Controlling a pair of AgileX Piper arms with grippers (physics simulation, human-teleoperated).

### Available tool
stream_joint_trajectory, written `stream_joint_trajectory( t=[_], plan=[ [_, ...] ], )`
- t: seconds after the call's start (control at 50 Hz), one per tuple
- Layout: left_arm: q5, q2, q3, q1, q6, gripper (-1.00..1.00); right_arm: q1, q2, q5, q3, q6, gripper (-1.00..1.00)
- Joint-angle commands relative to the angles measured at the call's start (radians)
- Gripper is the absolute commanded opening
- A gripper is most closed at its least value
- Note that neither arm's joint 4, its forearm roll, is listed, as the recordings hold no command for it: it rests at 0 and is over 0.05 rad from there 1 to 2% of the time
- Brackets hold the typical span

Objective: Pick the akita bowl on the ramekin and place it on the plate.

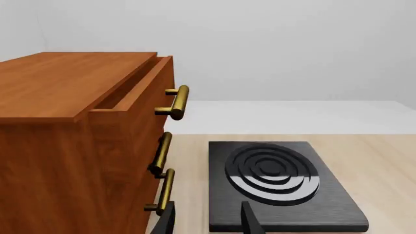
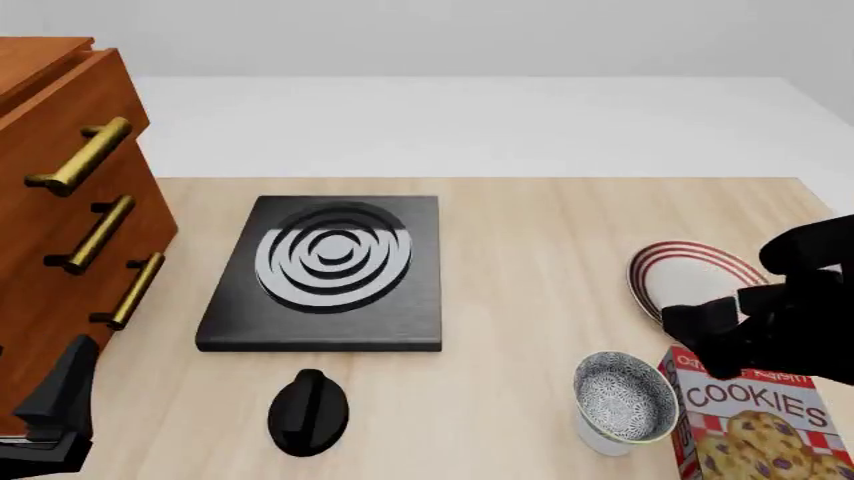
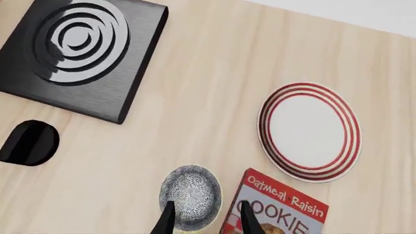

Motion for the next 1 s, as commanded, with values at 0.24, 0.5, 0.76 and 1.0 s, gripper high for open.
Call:
stream_joint_trajectory(
  t=[0.24, 0.5, 0.76, 1.0],
  plan=[
    [0.000, 0.000, 0.000, 0.000, 0.000, 1.00, 0.011, 0.052, -0.051, 0.084, 0.012, 1.00],
    [0.000, 0.000, 0.000, 0.000, 0.000, 1.00, -0.016, 0.099, -0.090, 0.093, 0.041, 1.00],
    [0.000, 0.000, 0.000, 0.000, 0.000, 1.00, -0.024, 0.149, -0.150, 0.126, 0.069, 1.00],
    [0.000, 0.000, 0.000, 0.000, 0.000, 1.00, -0.031, 0.167, -0.180, 0.155, 0.072, 1.00]
  ],
)
